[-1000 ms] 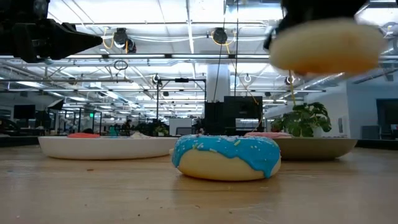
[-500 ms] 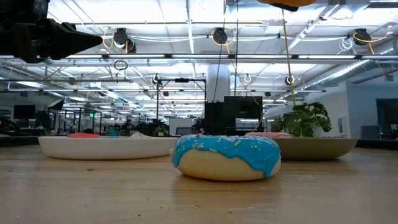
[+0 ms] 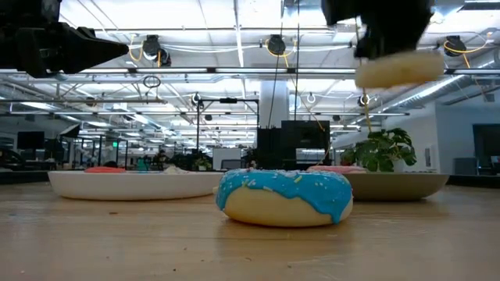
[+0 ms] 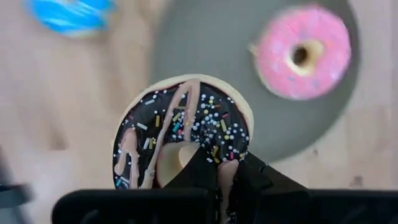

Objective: Pick & Place donuts
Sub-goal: Put the big brown donut on the gray plate

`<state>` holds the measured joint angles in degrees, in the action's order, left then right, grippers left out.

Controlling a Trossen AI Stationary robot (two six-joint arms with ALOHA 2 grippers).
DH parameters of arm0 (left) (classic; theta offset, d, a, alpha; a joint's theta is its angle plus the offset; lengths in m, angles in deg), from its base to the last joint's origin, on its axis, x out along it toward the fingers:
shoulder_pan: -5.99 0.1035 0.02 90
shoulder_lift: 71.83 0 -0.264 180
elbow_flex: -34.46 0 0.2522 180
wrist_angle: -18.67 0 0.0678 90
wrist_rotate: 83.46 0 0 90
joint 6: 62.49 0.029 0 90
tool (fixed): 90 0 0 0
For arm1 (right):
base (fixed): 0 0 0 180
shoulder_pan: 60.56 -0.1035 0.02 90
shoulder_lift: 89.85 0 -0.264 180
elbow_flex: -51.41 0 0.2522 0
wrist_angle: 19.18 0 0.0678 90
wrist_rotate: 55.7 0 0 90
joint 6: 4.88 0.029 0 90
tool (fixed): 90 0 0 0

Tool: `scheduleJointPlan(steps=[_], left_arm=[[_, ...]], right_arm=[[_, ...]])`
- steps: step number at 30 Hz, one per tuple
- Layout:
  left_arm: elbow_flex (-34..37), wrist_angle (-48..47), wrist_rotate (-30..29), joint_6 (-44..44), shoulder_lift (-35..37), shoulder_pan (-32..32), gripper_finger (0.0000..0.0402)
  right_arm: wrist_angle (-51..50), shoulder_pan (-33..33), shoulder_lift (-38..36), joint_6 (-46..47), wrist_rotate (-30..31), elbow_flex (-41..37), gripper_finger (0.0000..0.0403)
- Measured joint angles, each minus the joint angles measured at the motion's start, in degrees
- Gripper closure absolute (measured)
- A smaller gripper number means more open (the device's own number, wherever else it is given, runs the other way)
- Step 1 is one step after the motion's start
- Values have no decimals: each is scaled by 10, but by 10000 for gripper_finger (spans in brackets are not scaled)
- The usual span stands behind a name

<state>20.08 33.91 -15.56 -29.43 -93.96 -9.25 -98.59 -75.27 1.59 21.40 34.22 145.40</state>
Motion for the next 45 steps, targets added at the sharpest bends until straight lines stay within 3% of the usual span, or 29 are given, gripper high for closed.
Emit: scheduleJointPlan(steps=[10,16,24,29,39,45], left_arm=[[0,0,-3,4,0,0,364],[0,-4,-3,5,0,0,364],[0,-4,-3,9,0,0,364],[0,-5,-3,9,0,0,364],[0,-5,-3,8,0,0,364],[0,-5,-3,9,0,0,364]], right_arm=[[160,64,0,-27,-31,-181,394],[205,94,1,-27,-31,-238,394],[222,108,0,-19,-47,-252,386],[231,109,0,0,-52,-252,346],[223,109,0,18,-61,-248,222],[187,109,0,15,-54,-209,182]])
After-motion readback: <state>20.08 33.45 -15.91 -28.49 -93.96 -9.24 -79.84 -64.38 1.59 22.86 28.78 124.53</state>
